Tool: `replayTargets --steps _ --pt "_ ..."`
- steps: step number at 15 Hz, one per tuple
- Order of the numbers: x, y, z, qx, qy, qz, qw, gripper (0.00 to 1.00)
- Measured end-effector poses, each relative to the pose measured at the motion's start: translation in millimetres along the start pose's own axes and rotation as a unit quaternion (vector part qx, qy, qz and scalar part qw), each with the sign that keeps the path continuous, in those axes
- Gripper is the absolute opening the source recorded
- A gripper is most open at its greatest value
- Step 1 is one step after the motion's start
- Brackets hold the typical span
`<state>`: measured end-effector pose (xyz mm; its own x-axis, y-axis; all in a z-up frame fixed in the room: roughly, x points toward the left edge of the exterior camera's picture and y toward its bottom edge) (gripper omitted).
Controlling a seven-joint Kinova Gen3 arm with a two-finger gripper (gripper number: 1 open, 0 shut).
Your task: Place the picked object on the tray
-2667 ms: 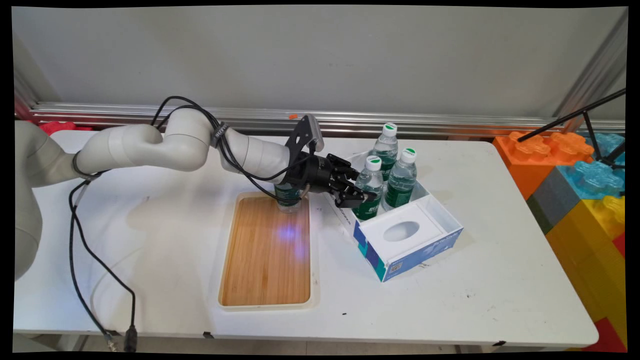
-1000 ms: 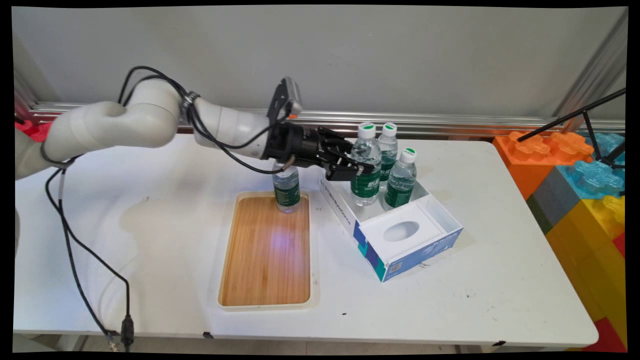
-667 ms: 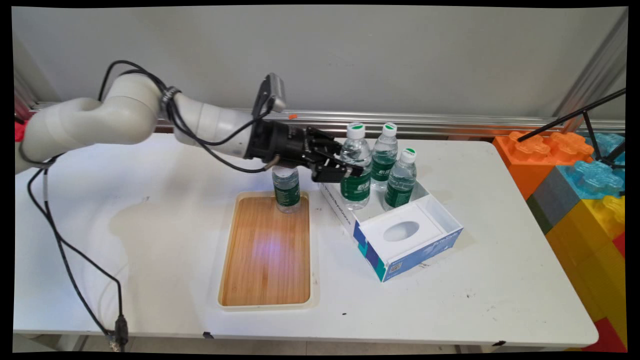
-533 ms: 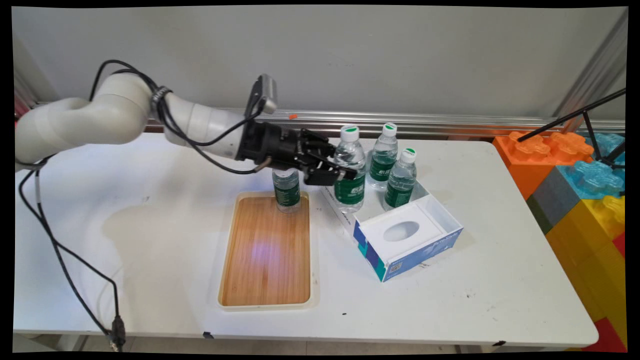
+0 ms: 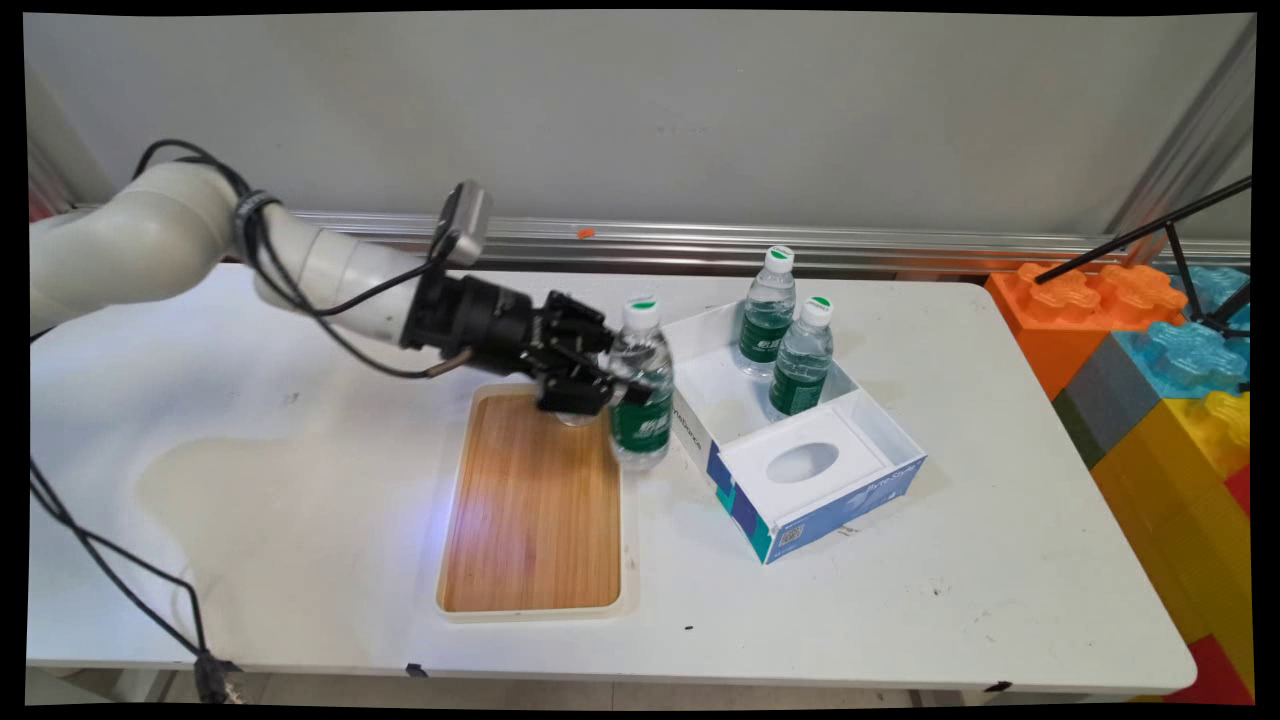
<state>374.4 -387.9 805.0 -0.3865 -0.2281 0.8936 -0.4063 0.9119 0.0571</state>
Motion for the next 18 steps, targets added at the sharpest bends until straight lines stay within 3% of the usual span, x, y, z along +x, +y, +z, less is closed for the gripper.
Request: replayTargets --steps 10,18 --pt "-51 26 -37 -0.043 -0.043 0.005 0.9981 0.0" --pt "-72 31 -42 -0.056 -0.054 0.01 0.9969 0.0"
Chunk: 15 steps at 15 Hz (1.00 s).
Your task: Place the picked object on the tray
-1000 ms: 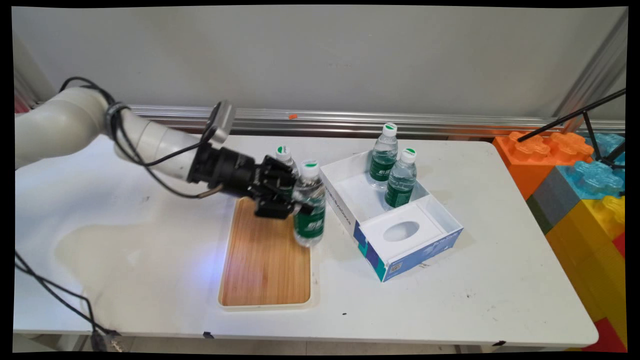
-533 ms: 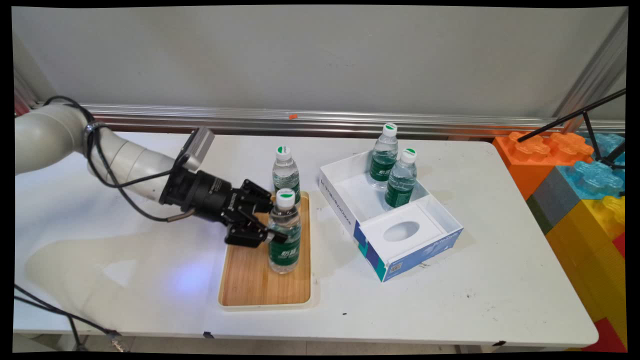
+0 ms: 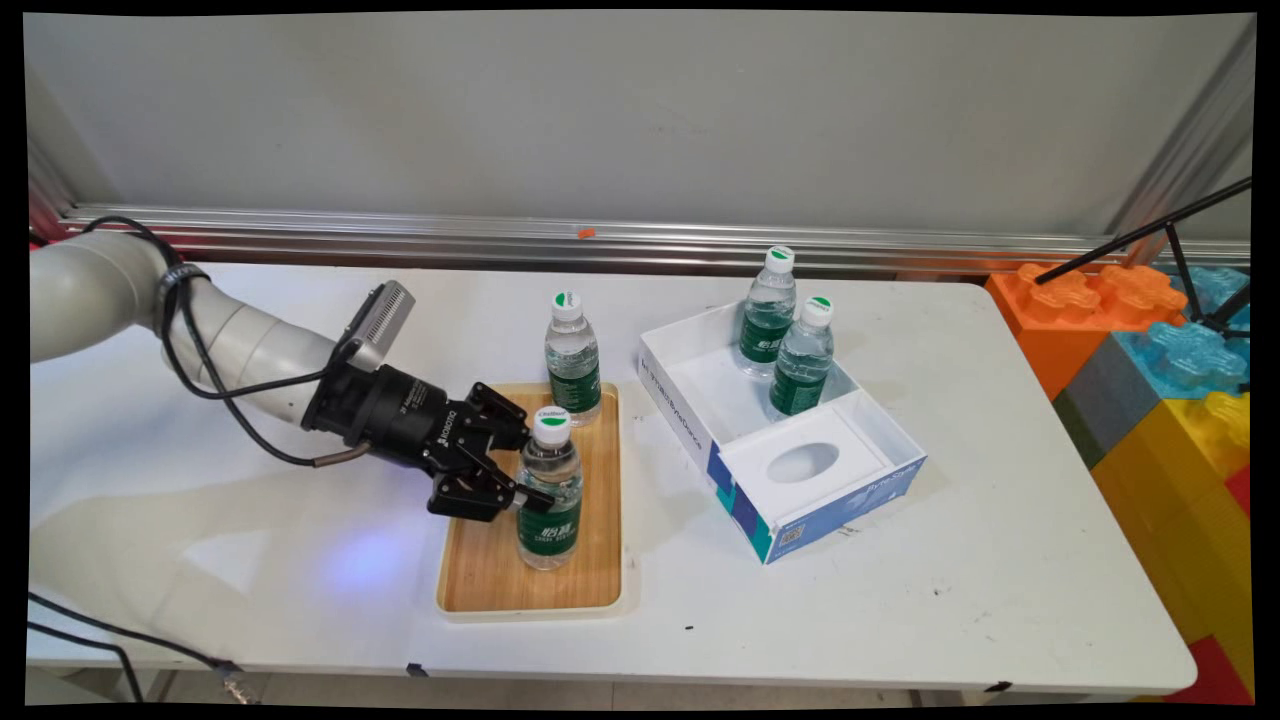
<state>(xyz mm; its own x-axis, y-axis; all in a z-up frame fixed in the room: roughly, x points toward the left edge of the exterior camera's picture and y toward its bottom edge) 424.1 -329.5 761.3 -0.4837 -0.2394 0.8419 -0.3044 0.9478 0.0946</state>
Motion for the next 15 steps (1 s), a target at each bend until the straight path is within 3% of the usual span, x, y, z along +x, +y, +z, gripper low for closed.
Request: replayTargets --steps 15 --pt "-1 -2 13 -0.006 0.014 0.003 0.9999 0.0"
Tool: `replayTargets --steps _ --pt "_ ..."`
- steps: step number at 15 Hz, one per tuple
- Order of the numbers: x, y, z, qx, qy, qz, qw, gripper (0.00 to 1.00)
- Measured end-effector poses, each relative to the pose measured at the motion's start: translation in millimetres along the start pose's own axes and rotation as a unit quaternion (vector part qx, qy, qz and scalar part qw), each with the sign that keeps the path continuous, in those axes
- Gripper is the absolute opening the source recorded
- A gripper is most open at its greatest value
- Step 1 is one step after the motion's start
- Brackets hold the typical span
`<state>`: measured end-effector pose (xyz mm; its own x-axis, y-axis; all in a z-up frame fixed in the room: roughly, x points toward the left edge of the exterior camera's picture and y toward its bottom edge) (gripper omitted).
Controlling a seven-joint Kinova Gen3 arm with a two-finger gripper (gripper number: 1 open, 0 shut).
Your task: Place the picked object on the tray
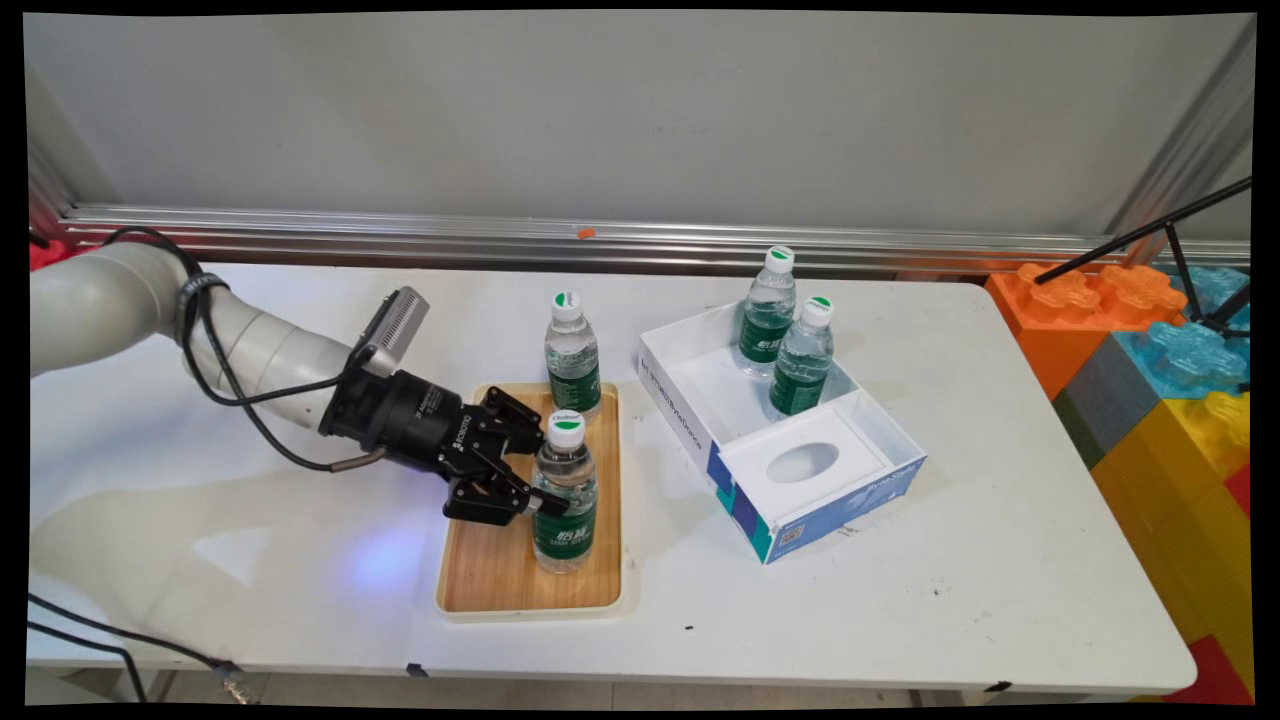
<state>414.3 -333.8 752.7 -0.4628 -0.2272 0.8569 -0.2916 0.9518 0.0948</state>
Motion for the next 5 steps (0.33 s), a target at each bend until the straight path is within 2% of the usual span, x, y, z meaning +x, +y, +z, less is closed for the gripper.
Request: replayTargets --steps 1,2,5 --pt "-0.8 0.2 0.6 0.0 0.001 0.002 1.0 0.0" --pt "-1.4 0.1 1.0 0.001 0.003 0.004 1.0 1.0" --pt "-4.1 -0.7 3.2 0.003 0.004 0.007 1.0 1.0"
